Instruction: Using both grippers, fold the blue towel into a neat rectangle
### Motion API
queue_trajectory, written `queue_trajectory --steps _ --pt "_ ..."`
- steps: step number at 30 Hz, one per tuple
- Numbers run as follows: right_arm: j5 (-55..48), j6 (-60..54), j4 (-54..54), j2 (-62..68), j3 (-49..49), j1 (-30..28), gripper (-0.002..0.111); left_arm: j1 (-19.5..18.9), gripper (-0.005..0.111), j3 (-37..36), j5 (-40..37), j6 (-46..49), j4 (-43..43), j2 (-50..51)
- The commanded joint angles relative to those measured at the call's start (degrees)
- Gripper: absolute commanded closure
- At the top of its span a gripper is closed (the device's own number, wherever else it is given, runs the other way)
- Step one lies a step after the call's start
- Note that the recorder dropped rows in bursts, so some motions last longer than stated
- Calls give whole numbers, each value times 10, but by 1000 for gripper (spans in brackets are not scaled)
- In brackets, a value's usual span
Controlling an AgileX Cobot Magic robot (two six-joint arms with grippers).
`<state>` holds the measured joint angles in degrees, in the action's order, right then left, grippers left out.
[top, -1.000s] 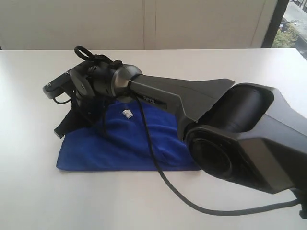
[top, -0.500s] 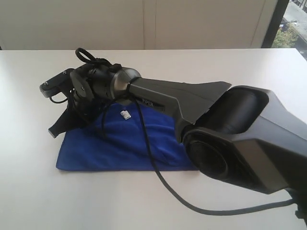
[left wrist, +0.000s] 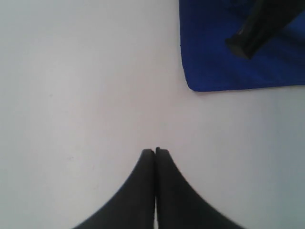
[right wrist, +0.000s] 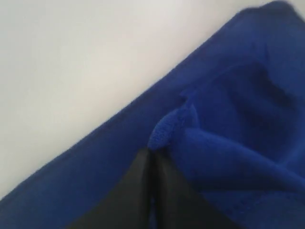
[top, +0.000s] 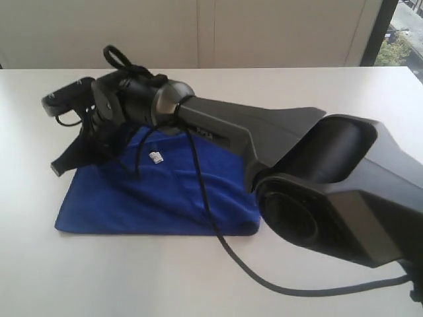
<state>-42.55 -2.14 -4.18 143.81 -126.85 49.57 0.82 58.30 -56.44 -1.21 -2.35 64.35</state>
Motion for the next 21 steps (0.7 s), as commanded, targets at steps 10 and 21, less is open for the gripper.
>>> queue_trajectory --steps 10,21 --pt "-14 -13 -16 3 0 0 65 -1 107 -3 -6 0 -3 -5" --pt "-137 -21 -55 -89 0 -45 62 -1 107 -3 -6 0 -3 -5"
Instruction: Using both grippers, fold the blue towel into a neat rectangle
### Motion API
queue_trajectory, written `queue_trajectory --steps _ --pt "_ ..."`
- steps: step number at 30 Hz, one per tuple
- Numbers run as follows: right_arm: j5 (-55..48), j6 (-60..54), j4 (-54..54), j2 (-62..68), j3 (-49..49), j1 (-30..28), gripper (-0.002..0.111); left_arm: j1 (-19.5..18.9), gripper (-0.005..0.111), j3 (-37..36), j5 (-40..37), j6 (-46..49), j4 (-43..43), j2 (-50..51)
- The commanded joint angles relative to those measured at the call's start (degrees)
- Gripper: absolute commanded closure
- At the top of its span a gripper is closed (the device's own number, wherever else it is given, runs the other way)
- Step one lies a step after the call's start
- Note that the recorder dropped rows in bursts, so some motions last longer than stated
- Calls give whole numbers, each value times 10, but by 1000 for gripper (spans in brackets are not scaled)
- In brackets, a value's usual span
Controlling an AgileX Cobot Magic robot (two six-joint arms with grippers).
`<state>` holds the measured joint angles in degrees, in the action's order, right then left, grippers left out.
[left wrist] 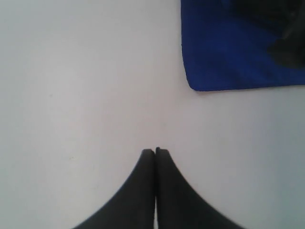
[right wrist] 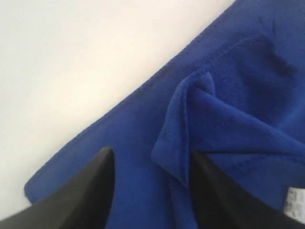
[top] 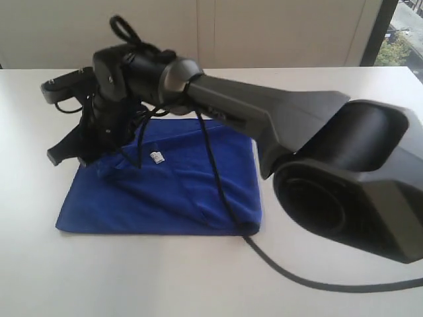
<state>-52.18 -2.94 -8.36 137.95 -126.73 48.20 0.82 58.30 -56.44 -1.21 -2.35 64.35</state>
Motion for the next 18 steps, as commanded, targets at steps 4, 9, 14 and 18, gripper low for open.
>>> queue_trajectory --steps 4,9,14,18 --pt "-73 -49 -44 -47 0 -76 64 -1 107 -3 -6 0 -3 -5" --pt "-90 -68 -51 -41 0 -143 84 -1 107 -3 -6 0 -3 -5" --pt "-91 -101 -49 -15 0 -212 108 -1 107 -3 -6 0 -3 -5" --pt "-87 -133 -49 14 0 -248 108 -1 107 -3 -6 0 -3 -5"
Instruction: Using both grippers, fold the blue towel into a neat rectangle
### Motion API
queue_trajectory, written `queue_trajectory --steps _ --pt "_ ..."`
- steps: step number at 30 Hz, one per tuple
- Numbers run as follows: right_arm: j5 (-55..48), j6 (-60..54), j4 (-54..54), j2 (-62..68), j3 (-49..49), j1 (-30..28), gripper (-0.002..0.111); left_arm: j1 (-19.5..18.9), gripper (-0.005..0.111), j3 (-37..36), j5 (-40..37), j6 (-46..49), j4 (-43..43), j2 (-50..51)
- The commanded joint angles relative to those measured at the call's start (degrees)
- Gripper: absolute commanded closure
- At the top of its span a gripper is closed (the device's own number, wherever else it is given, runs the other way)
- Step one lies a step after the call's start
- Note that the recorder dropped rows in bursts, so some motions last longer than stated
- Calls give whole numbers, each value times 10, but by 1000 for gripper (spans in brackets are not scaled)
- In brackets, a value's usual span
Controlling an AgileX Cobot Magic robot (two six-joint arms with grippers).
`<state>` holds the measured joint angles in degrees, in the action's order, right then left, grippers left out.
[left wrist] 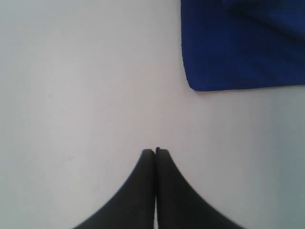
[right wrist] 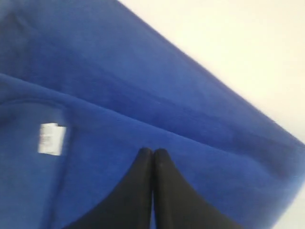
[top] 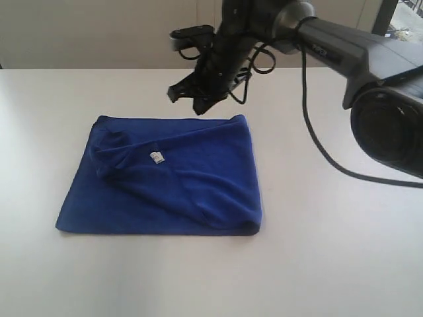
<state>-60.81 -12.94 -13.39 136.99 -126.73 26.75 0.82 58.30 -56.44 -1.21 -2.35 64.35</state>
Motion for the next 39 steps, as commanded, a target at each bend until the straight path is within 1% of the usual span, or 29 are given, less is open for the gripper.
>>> queue_trajectory --steps 1,6,15,19,24,29,33,39 --pt "1 -37 2 32 0 -41 108 -1 107 -3 -6 0 -3 -5" --pt "26 -37 4 55 0 -66 108 -1 107 -3 -6 0 -3 -5" --pt "33 -33 41 82 1 -73 108 -1 107 -3 -6 0 -3 -5" --pt "3 -24 77 83 1 -73 108 -1 107 -3 -6 0 -3 -5" --pt "-89 4 98 83 1 -74 108 -1 107 -3 -6 0 -3 -5" --pt "-91 49 107 78 1 -74 108 -1 107 -3 -6 0 -3 -5" --pt "-91 57 113 75 7 -74 108 -1 107 -3 -6 0 -3 -5" --pt "-91 60 120 53 80 -74 108 -1 107 -3 -6 0 -3 -5"
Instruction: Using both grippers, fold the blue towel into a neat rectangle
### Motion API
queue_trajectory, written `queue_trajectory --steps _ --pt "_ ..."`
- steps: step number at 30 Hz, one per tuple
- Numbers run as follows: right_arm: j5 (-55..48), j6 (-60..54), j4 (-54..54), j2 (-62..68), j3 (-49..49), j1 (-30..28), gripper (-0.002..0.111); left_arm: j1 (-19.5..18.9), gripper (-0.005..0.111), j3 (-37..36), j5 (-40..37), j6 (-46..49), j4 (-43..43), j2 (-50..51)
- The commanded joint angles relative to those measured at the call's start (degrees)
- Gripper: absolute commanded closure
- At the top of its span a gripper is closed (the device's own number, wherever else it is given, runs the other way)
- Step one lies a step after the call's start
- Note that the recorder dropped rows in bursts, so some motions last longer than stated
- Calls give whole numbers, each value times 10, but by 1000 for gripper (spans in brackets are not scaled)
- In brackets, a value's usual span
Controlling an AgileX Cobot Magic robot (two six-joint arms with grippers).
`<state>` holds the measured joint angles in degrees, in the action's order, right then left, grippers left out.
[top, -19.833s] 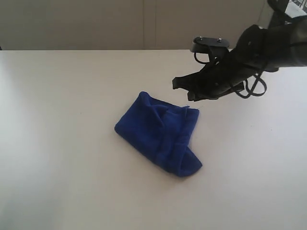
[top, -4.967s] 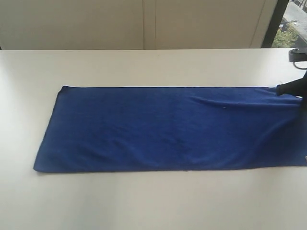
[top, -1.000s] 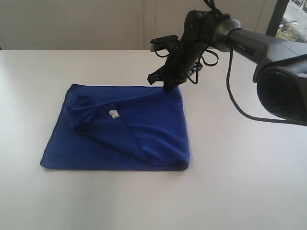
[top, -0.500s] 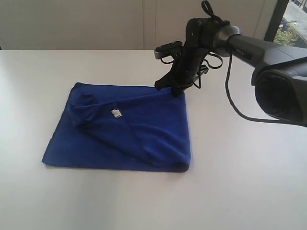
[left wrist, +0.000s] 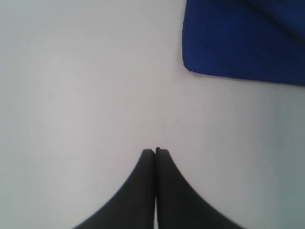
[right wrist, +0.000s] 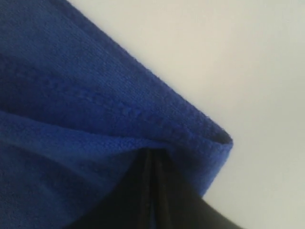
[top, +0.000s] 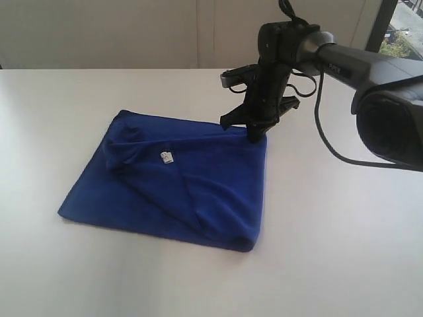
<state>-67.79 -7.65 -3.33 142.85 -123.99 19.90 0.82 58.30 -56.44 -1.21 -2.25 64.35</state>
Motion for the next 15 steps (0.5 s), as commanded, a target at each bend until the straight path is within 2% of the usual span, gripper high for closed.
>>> queue_trajectory --steps 1,4,10,15 --pt "-22 12 21 -12 69 -5 108 -1 107 -3 -6 0 -4 -5" --pt "-5 13 23 -52 143 -5 108 -1 107 -3 -6 0 -4 -5" --pt "91 39 33 -149 330 -5 108 -1 107 -3 -6 0 -4 -5" --pt "202 68 33 -237 524 -5 108 -1 107 -3 -6 0 -4 -5"
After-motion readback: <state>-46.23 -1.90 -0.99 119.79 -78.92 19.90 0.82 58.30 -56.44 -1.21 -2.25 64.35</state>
